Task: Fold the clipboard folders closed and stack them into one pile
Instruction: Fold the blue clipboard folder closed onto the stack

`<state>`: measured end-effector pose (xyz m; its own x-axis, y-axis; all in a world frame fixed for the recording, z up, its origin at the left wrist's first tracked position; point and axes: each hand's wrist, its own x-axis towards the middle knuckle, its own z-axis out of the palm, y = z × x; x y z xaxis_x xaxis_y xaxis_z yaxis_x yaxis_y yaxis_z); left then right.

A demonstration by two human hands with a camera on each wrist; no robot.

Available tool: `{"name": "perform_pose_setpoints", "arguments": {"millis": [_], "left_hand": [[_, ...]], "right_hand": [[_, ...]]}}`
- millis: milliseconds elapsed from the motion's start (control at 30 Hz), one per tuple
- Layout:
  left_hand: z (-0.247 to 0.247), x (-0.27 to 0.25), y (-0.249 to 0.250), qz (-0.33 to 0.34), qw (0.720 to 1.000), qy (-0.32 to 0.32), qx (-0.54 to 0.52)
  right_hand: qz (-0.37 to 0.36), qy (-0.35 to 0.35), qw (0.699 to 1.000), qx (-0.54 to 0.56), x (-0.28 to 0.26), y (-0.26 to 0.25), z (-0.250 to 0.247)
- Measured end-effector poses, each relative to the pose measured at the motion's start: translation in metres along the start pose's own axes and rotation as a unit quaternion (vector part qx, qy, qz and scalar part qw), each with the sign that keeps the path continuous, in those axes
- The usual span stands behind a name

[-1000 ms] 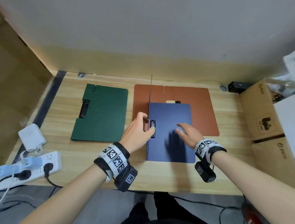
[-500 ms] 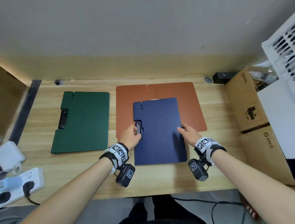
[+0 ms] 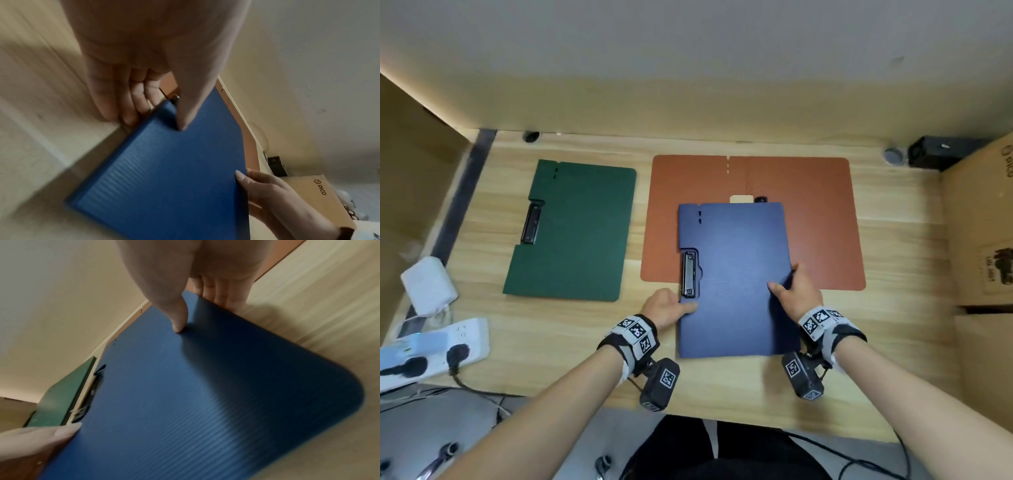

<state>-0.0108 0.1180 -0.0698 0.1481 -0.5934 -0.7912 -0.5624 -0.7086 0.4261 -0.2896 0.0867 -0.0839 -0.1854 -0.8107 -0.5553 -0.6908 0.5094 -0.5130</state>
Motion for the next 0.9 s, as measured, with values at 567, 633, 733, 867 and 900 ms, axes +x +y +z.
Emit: {"name": "perform_pose_setpoints", "arguments": {"millis": [567,633,733,867,900], "left_hand": [[-0.128,0.023,-0.036,0.134,0.991,0.013,-0.025],[-0.156,0.03,-0.049,0.143,0.988,0.046,-0.016],[-0.195,0.038,-0.066,0.154,0.982,0.106,-0.029],[-0.241,0.045,-0.091,0.135,0.974,0.176,-0.049],[-0.25,0.048,-0.099,0.131,0.972,0.187,-0.057]], "right_hand": [[-0.022,0.058,0.995,0.08,-0.027,-0.104,0.052],[-0.046,0.055,0.993,0.098,-0.025,-0.13,0.071],[-0.049,0.044,0.991,0.113,-0.018,-0.164,0.1],[-0.067,0.031,0.993,0.089,-0.007,-0.21,0.14],[-0.074,0.026,0.993,0.089,-0.009,-0.222,0.147]]}}
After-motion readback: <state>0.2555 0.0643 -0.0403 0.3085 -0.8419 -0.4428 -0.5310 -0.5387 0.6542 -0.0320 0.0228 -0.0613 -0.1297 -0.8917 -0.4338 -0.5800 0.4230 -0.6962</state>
